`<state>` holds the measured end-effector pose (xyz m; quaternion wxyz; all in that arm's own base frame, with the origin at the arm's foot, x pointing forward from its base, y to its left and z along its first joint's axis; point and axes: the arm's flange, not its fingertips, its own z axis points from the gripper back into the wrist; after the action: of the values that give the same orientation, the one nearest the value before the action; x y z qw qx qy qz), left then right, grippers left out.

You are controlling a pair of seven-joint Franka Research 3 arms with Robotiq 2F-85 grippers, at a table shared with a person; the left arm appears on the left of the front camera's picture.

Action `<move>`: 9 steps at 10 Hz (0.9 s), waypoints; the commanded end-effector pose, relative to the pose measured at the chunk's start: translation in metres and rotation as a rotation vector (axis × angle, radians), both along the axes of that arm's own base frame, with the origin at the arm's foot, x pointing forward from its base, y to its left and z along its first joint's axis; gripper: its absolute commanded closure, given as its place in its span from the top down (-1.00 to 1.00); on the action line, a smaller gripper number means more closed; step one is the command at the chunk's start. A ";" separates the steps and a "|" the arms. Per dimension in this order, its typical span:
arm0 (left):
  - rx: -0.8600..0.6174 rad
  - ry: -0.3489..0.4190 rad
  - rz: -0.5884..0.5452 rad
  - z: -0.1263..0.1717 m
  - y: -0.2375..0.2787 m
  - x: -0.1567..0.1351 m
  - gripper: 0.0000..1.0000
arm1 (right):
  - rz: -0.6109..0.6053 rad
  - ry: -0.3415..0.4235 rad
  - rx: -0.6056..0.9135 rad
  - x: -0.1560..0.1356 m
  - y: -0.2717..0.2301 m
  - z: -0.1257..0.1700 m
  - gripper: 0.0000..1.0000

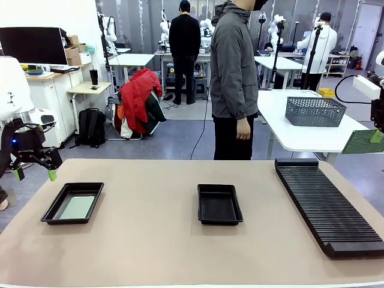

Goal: Inspect and transfer BCBs to ESD trays.
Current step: Pick up the Blank PCB from the PCB Rack and place it in the right ESD tray.

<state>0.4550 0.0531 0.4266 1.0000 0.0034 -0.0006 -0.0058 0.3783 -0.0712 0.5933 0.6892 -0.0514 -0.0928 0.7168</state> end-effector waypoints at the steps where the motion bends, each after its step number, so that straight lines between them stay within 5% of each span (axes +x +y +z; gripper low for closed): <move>1: 0.001 -0.001 0.002 0.000 0.000 0.000 1.00 | -0.078 0.008 0.077 0.012 0.004 0.000 -0.96; 5: 0.001 -0.001 0.002 0.000 0.000 0.000 1.00 | -0.389 0.081 0.372 0.037 0.040 -0.014 -0.96; 9: 0.001 -0.001 0.002 0.000 0.000 0.000 1.00 | -0.834 0.293 0.604 0.047 0.092 -0.053 -0.96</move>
<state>0.4550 0.0531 0.4266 1.0000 0.0034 -0.0005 -0.0058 0.4253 0.0052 0.5450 0.8898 0.1961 -0.1445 0.3860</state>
